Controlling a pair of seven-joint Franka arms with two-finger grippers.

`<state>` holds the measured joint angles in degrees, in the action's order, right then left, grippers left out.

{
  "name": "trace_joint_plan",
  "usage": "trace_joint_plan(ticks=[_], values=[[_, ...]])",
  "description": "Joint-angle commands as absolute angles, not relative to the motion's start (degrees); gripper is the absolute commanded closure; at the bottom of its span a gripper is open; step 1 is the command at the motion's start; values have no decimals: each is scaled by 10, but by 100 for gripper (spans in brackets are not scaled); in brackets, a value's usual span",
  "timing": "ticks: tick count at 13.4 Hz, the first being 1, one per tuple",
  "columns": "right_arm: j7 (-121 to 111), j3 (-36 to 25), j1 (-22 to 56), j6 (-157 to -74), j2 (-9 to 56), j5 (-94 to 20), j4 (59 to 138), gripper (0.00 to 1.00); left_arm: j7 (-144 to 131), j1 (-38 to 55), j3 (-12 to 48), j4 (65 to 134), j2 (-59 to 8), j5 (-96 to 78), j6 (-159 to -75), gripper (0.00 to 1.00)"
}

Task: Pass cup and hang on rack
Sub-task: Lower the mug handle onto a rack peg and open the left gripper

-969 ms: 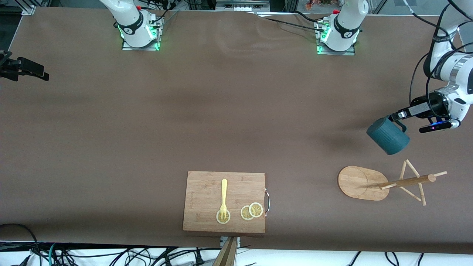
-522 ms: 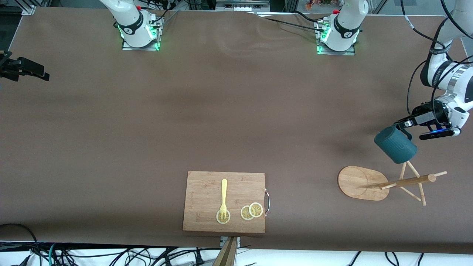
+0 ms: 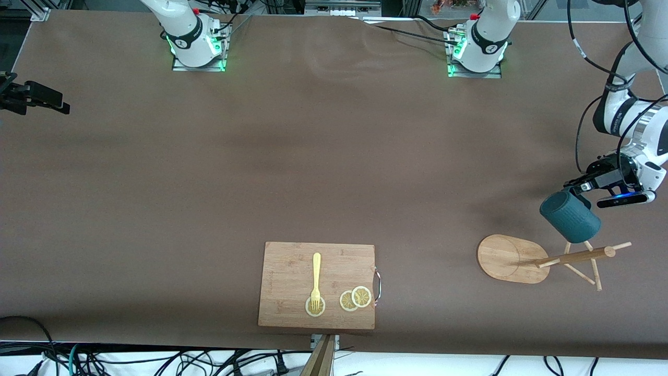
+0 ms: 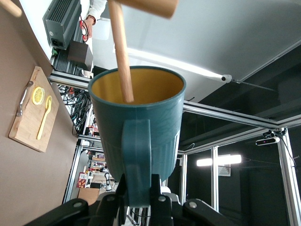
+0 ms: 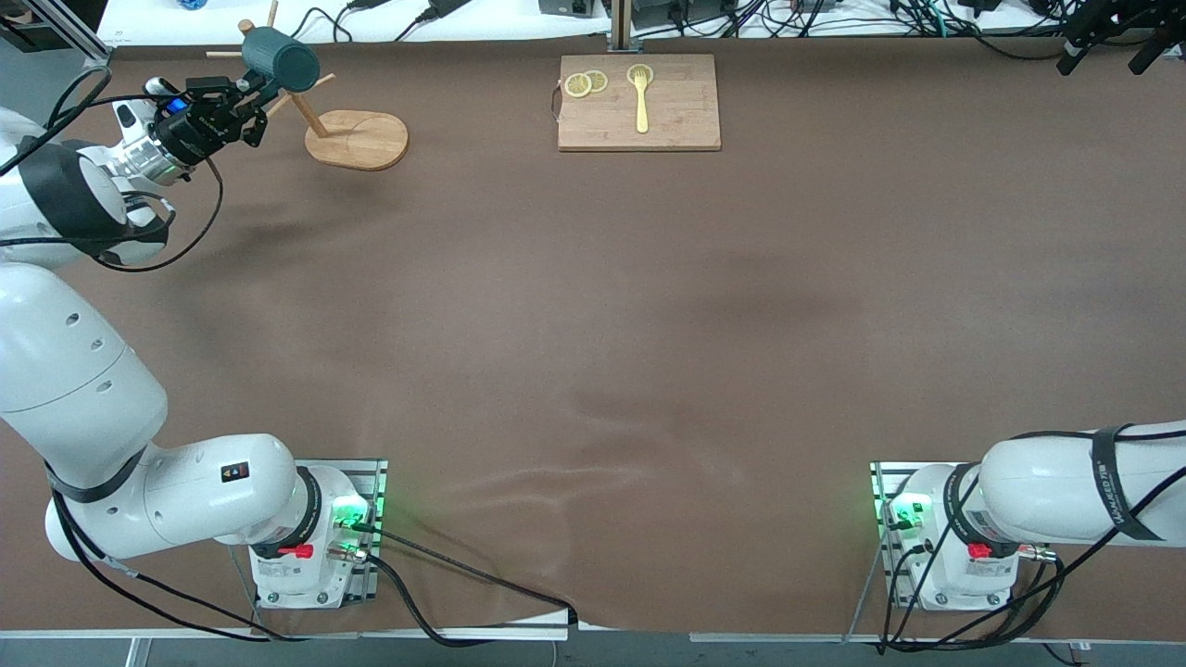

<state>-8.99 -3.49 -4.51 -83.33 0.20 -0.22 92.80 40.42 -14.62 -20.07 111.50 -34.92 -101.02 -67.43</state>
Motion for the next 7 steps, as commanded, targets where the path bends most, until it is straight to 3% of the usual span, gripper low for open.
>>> trace_joint_plan(ticks=[1, 7], values=[[-91, -36, -45, -821, 6, -12, 914, 0, 402, -156, -195, 1082, -393, -1045, -638, 100], [-91, -35, -44, -821, 6, -12, 914, 0, 403, -159, -195, 1071, -424, -1075, -626, 100]])
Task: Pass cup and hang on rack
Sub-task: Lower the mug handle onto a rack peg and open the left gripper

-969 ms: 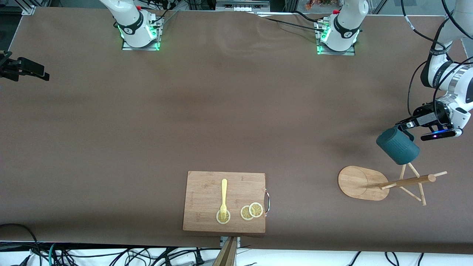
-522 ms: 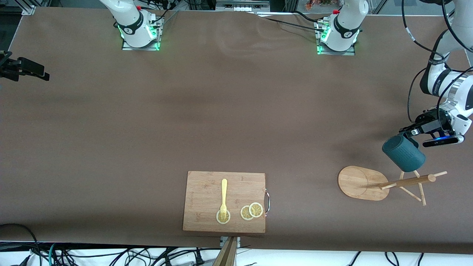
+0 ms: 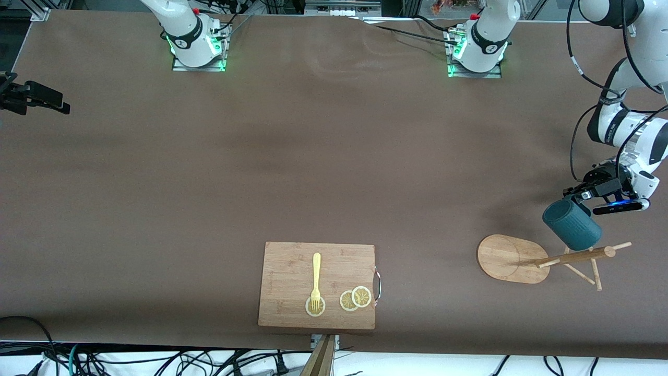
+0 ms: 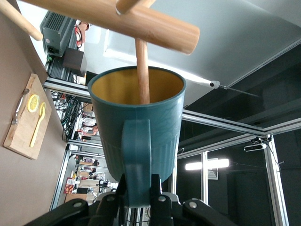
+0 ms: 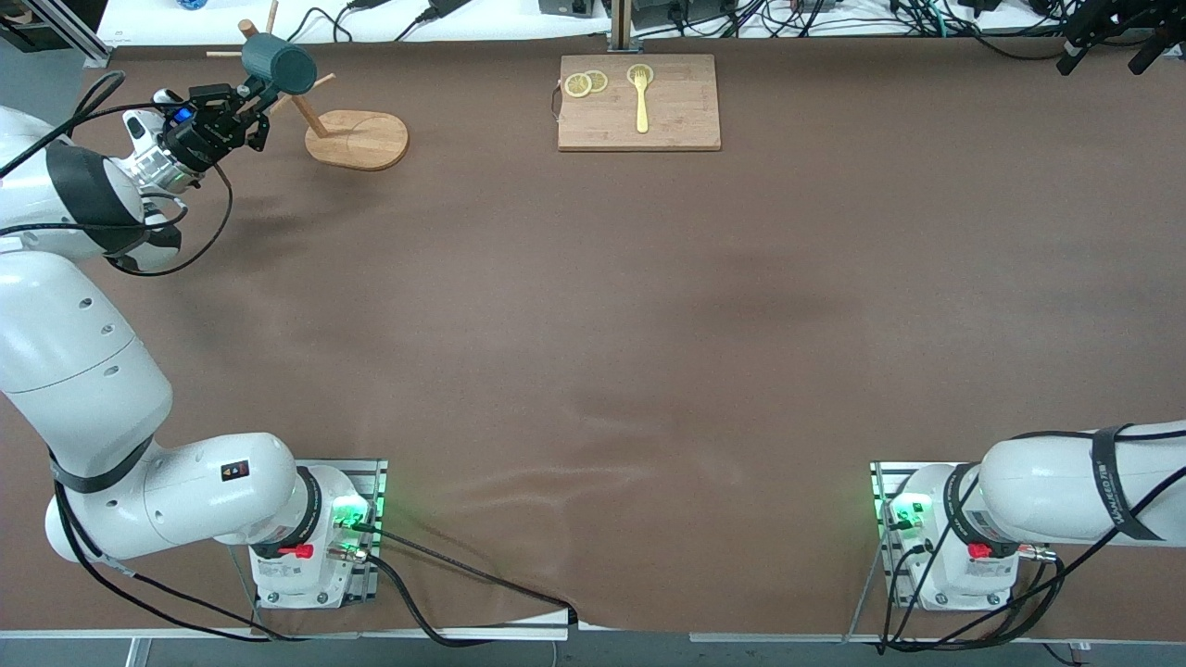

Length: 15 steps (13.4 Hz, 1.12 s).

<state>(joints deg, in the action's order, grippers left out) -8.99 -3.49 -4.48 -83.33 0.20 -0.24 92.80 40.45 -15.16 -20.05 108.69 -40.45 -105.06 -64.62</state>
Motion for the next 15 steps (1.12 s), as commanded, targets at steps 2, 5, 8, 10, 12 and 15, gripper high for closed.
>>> trace_joint_plan(ticks=[2, 5, 8, 10, 12, 15], values=[[-91, -35, -44, -821, 5, -11, 914, 0, 403, -160, -195, 1071, -436, -1083, -623, 100], [-91, -35, -43, -821, 5, -11, 914, 0, 403, -160, -195, 1071, -447, -1092, -623, 100], [-91, -35, -43, -820, 5, -11, 913, 0, 404, -159, -196, 1071, -460, -1094, -631, 87], [-91, -35, -43, -821, 5, -11, 914, 0, 406, -159, -196, 1071, -460, -1092, -632, 58], [-91, -35, -43, -821, 5, -11, 914, 0, 484, -159, -195, 1072, -460, -1086, -633, 0], [-91, -35, -43, -820, 5, -11, 914, 0, 515, -159, -195, 1072, -449, -1039, -637, 0]])
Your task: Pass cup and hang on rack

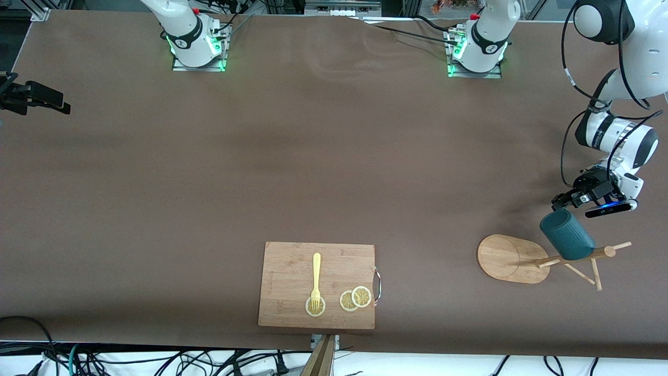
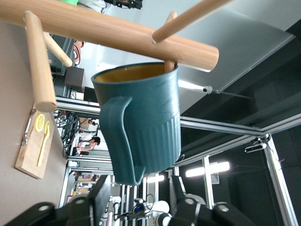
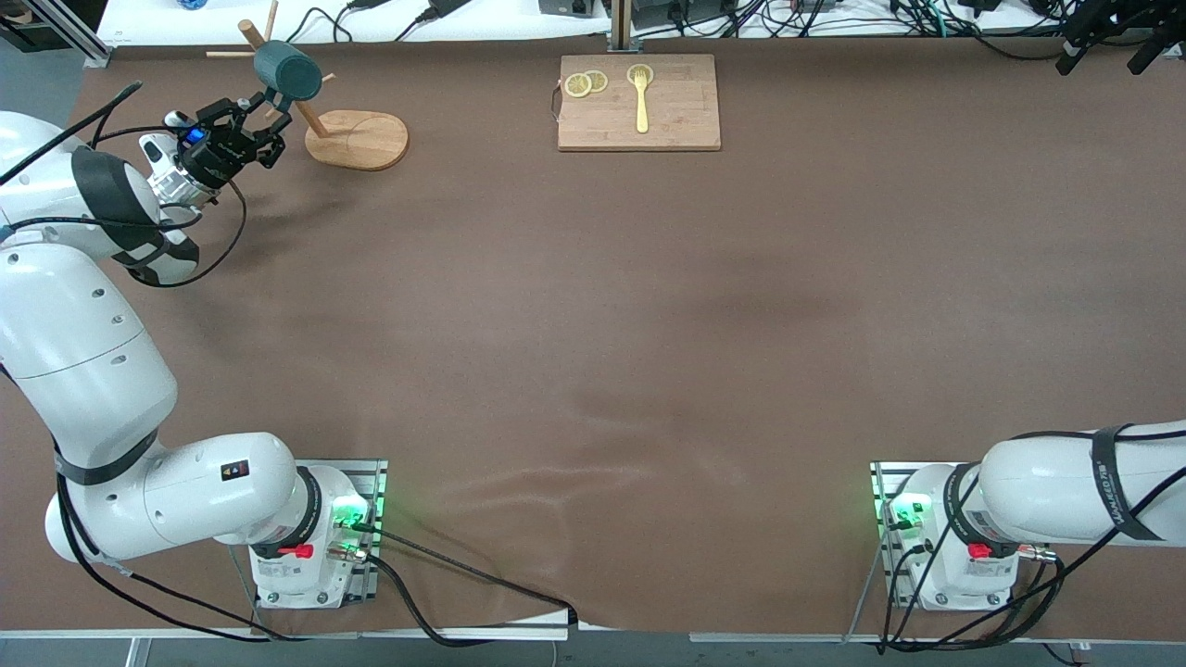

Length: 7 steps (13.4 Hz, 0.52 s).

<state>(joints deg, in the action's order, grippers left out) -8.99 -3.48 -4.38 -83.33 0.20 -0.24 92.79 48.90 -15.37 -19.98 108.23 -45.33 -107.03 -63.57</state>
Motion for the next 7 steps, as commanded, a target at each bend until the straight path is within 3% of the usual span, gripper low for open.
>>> trace_joint_plan(ticks=[1, 7], values=[[-91, -35, -43, -821, 5, -11, 914, 0, 515, -159, -197, 1073, -438, -1017, -638, 0], [-91, -35, -43, -820, 5, -11, 914, 0, 517, -172, -200, 1079, -362, -782, -638, 0]])
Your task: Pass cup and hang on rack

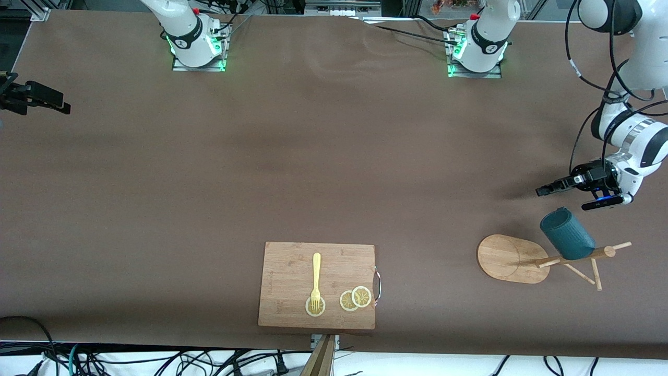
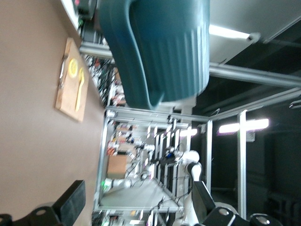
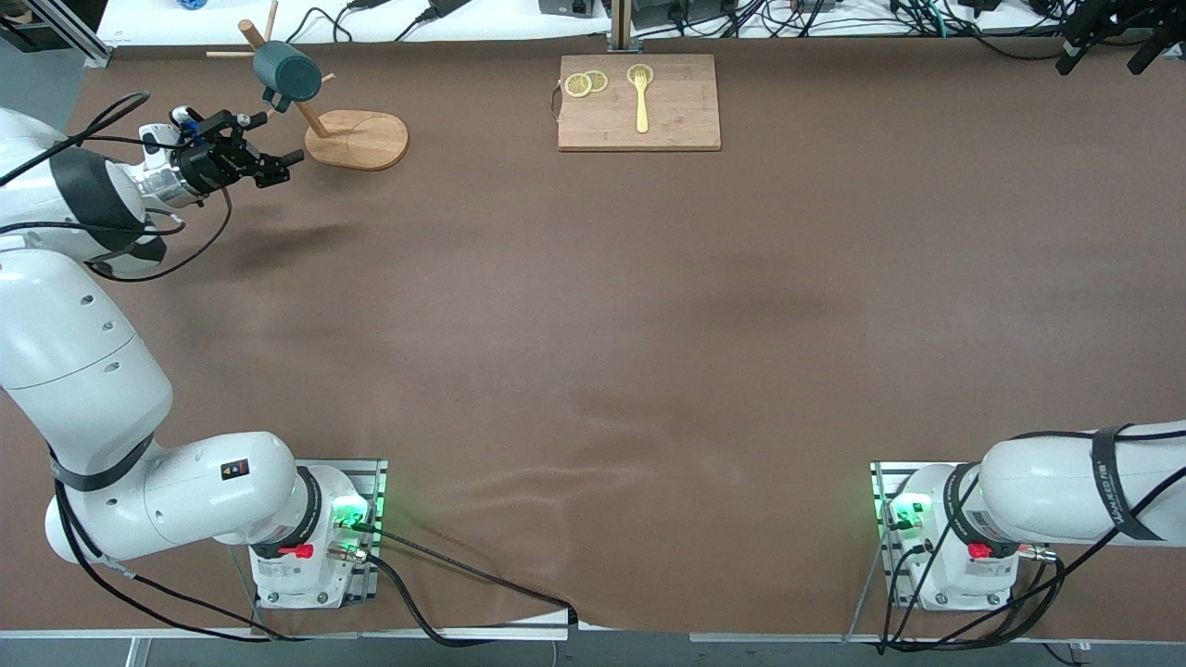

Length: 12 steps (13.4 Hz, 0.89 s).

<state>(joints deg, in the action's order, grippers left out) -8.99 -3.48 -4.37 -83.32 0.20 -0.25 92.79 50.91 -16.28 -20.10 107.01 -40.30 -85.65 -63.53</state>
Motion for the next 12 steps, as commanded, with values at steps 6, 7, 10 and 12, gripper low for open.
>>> trace_joint_plan(ticks=[6, 7, 10, 12], values=[[-91, -35, -43, -819, 5, -11, 914, 0, 509, -176, -229, 1044, -279, -530, -653, 0], [-91, -35, -43, -818, 5, -11, 914, 0, 501, -170, -228, 1012, -260, -481, -677, 0], [-91, -35, -43, -818, 5, -11, 914, 0, 391, -135, -208, 982, -215, -388, -753, 0], [-91, -35, -43, -818, 5, -12, 914, 0, 305, -134, -143, 977, -175, -316, -792, 0]])
